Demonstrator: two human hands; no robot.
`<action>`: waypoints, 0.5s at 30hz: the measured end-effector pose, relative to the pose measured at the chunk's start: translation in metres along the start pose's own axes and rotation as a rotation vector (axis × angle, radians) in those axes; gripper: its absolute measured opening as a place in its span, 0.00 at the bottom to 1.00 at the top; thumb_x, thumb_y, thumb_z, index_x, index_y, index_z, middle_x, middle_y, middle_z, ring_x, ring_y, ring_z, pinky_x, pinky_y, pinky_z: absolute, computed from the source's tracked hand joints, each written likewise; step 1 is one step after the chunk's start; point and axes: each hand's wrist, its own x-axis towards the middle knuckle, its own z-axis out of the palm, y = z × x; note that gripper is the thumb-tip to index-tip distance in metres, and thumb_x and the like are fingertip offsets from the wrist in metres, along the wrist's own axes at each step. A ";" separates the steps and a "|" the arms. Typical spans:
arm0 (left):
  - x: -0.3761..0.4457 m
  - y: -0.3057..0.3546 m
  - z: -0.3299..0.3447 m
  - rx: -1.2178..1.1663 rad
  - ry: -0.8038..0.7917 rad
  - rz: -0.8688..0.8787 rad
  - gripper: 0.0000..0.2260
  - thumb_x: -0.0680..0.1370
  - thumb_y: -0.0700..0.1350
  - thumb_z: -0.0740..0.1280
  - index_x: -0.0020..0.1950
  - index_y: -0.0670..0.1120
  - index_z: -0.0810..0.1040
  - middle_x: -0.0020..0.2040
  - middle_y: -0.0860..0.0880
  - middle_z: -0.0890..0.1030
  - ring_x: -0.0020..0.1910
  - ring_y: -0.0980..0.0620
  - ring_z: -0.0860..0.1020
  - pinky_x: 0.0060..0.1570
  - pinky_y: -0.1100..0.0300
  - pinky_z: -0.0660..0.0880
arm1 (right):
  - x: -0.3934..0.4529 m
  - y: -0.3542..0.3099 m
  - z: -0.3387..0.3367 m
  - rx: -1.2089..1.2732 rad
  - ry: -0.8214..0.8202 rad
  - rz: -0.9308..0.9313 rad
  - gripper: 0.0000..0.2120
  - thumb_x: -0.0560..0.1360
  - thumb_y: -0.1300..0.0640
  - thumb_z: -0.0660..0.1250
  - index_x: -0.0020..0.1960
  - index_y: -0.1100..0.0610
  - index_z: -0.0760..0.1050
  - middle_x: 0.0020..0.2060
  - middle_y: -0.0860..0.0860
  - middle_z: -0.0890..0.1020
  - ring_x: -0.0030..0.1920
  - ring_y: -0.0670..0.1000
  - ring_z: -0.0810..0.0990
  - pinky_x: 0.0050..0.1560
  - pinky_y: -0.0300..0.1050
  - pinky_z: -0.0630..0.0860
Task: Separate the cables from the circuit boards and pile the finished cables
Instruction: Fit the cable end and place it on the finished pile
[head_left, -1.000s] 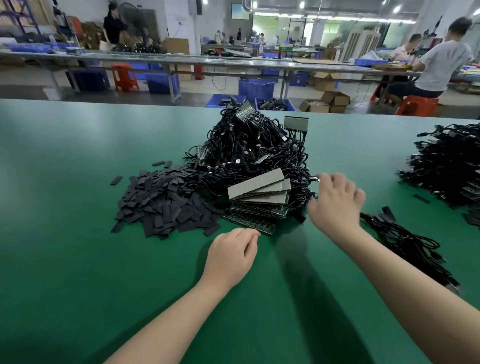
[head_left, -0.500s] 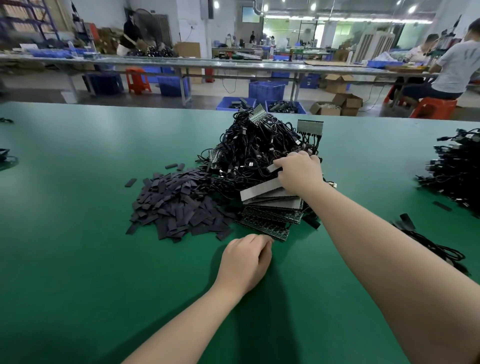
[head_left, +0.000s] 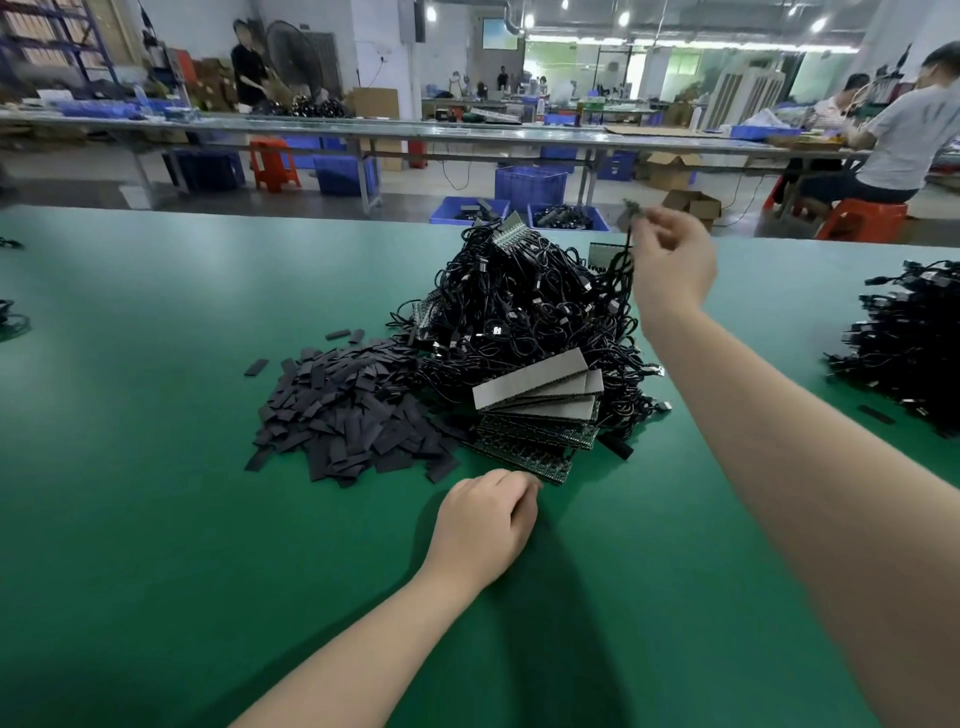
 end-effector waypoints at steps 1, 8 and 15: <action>0.000 0.000 0.000 -0.002 -0.003 0.004 0.09 0.81 0.44 0.62 0.52 0.46 0.82 0.46 0.53 0.83 0.46 0.50 0.80 0.47 0.52 0.74 | 0.003 -0.009 -0.005 0.053 0.039 -0.004 0.03 0.80 0.53 0.67 0.51 0.46 0.77 0.42 0.43 0.81 0.39 0.43 0.78 0.46 0.39 0.76; -0.001 0.000 -0.003 -0.037 0.022 -0.016 0.09 0.81 0.45 0.63 0.55 0.47 0.83 0.49 0.54 0.84 0.47 0.53 0.80 0.49 0.56 0.74 | -0.043 -0.053 -0.037 0.108 -0.226 -0.140 0.05 0.77 0.52 0.71 0.45 0.43 0.81 0.39 0.41 0.83 0.38 0.40 0.77 0.45 0.40 0.77; 0.010 -0.001 -0.020 -0.383 0.137 -0.259 0.10 0.83 0.50 0.59 0.55 0.52 0.79 0.47 0.58 0.80 0.48 0.59 0.77 0.47 0.71 0.72 | -0.117 -0.002 -0.047 -0.001 -0.502 0.118 0.07 0.77 0.56 0.71 0.54 0.50 0.82 0.38 0.48 0.83 0.38 0.47 0.77 0.47 0.46 0.79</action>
